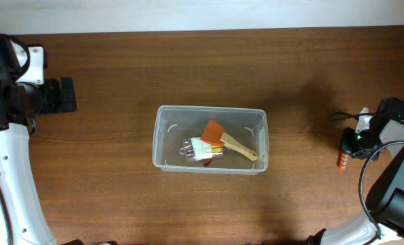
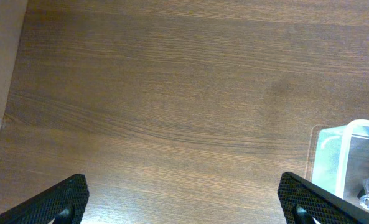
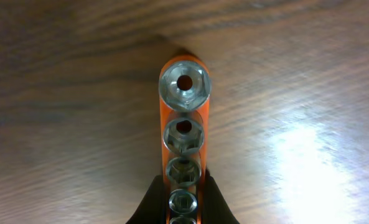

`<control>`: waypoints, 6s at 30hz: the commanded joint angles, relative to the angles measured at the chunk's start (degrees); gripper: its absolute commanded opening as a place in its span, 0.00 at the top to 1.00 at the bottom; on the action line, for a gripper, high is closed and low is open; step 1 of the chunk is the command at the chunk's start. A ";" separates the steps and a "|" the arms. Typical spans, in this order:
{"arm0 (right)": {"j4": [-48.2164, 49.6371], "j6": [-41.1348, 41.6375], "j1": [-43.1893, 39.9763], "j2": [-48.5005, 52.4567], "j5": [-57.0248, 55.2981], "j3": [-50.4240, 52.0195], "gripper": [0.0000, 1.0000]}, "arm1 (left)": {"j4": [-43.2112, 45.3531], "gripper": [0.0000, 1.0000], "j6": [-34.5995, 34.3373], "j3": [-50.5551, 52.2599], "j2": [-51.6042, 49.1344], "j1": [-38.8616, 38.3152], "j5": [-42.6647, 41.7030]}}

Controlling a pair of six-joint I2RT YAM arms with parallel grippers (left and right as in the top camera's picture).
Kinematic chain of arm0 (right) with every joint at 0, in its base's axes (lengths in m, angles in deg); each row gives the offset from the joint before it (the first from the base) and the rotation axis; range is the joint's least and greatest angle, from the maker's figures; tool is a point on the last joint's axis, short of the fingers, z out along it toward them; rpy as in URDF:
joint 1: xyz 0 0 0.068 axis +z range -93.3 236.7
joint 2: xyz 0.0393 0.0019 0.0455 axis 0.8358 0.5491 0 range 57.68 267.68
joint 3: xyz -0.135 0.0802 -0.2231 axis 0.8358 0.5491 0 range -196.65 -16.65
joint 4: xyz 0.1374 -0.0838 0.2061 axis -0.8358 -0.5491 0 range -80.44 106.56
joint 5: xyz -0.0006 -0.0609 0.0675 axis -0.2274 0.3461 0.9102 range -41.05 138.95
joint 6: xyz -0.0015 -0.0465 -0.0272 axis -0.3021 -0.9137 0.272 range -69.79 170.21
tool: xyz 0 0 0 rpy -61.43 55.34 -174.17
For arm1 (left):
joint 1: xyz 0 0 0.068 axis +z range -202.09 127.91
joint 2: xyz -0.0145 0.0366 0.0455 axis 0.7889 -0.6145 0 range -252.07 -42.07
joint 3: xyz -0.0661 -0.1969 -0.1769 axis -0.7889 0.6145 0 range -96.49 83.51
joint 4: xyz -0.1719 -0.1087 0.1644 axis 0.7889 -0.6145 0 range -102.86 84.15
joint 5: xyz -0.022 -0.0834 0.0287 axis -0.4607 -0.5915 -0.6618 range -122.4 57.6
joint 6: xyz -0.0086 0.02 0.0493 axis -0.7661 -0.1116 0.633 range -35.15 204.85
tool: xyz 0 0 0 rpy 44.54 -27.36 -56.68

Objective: Pack container

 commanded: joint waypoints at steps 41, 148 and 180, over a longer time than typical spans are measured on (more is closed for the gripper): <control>-29.83 -47.12 55.04 10.82 7.63 -32.13 0.83 | -0.90 0.01 -0.68 -0.17 -0.09 0.26 0.39; 0.57 -11.34 24.22 -91.23 2.91 34.21 0.01 | 30.38 0.01 4.02 80.59 65.81 -14.49 9.05; 34.36 11.85 32.41 -106.79 -6.91 63.43 0.01 | 23.47 0.01 4.02 80.59 65.81 -14.49 9.05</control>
